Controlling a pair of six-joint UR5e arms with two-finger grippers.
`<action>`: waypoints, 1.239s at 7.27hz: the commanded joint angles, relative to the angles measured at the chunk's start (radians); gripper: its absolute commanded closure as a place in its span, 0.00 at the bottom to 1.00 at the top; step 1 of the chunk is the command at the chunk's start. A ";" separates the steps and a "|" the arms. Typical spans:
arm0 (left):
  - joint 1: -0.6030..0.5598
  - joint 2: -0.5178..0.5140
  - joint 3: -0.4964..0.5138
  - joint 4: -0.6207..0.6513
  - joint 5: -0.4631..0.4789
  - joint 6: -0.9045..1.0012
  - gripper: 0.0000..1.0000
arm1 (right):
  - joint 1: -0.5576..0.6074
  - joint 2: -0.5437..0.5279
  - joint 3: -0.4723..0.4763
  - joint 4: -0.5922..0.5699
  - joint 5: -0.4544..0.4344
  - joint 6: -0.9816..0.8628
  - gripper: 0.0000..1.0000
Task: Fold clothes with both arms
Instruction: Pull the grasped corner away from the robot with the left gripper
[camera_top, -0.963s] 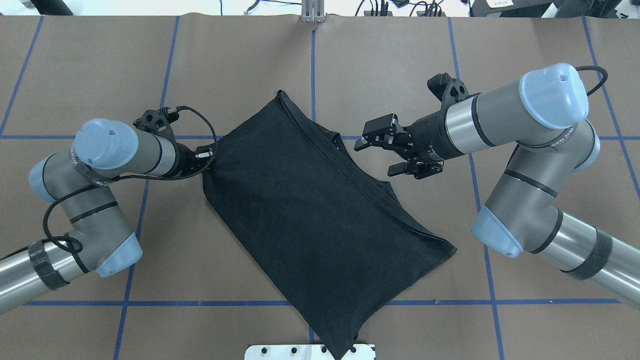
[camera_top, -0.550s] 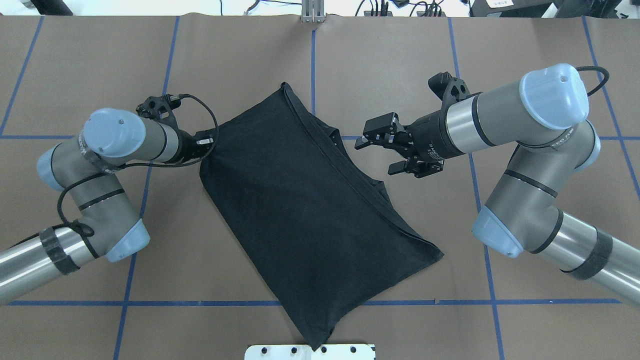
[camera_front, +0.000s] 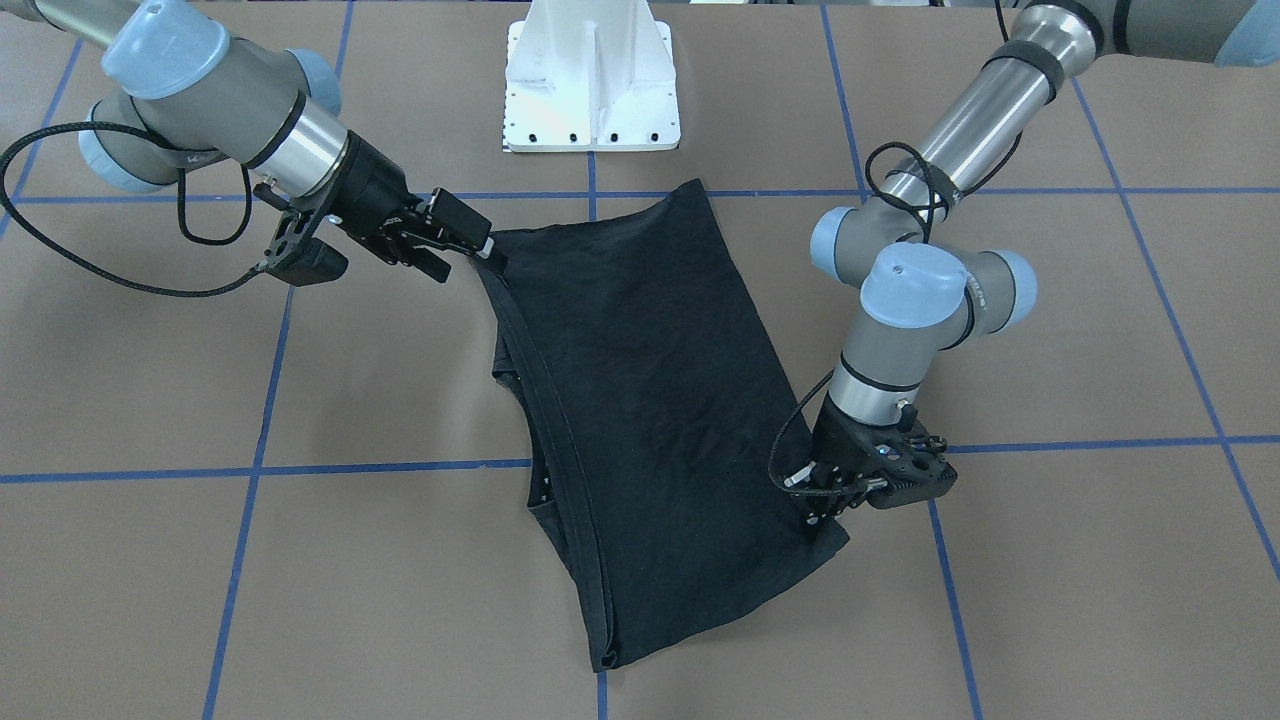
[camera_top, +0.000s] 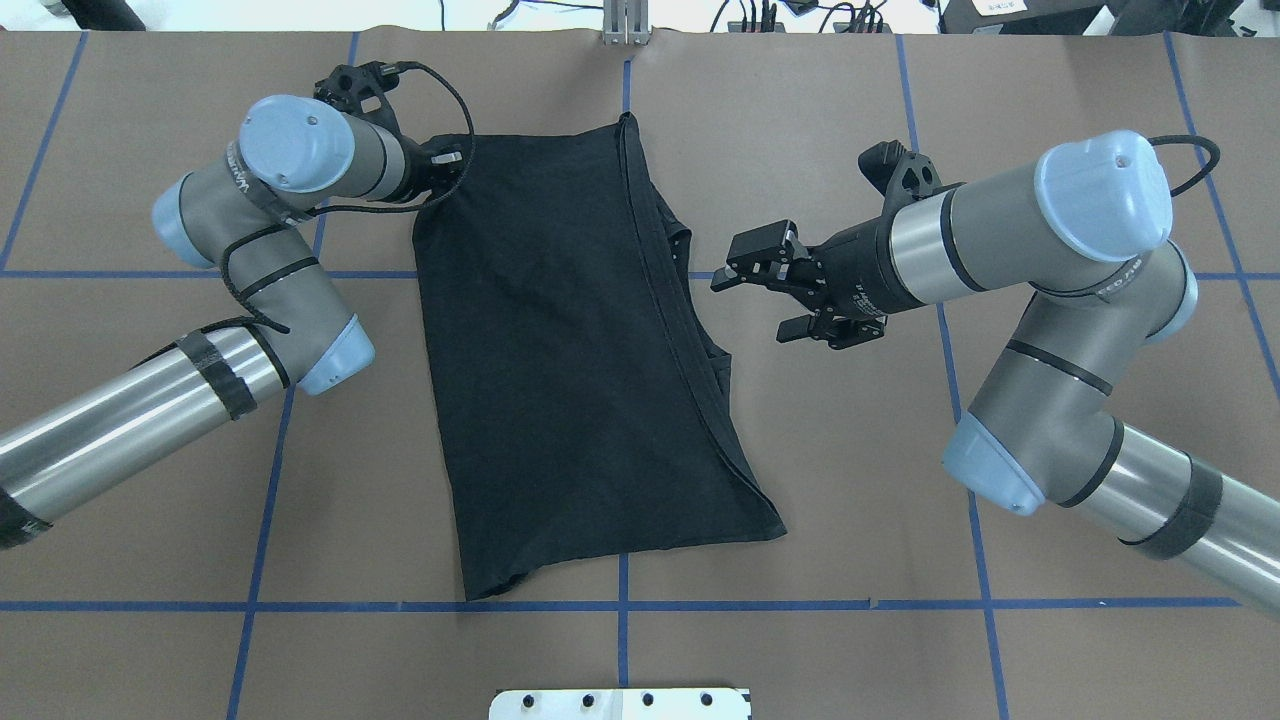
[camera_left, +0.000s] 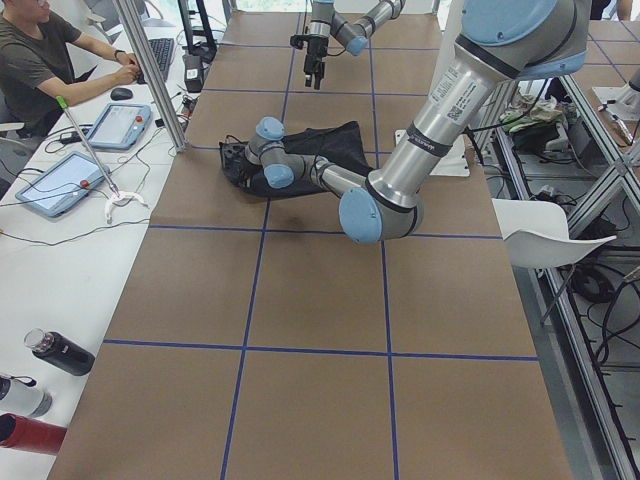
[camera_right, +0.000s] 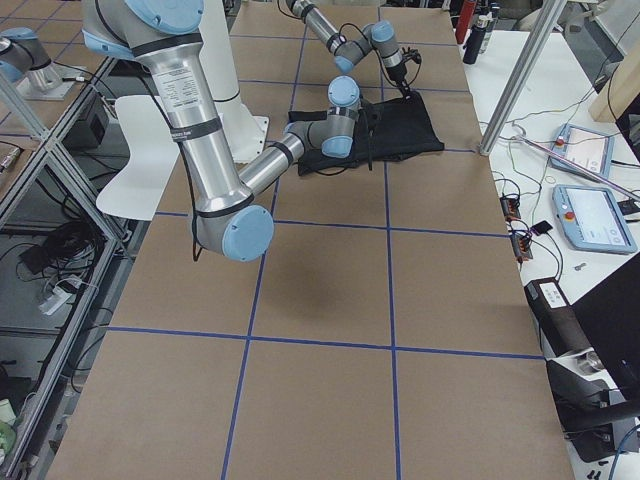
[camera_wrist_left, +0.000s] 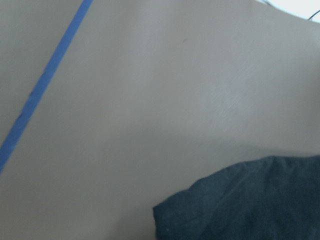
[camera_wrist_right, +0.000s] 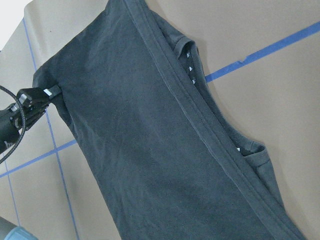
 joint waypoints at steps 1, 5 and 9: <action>-0.001 -0.067 0.108 -0.105 0.038 -0.001 1.00 | -0.001 -0.007 -0.002 0.000 -0.010 0.000 0.00; 0.004 -0.163 0.243 -0.191 0.046 0.002 1.00 | 0.001 -0.008 -0.002 0.000 -0.020 -0.003 0.00; -0.011 -0.161 0.228 -0.193 0.060 0.002 0.00 | 0.018 -0.014 -0.009 -0.017 -0.012 -0.124 0.00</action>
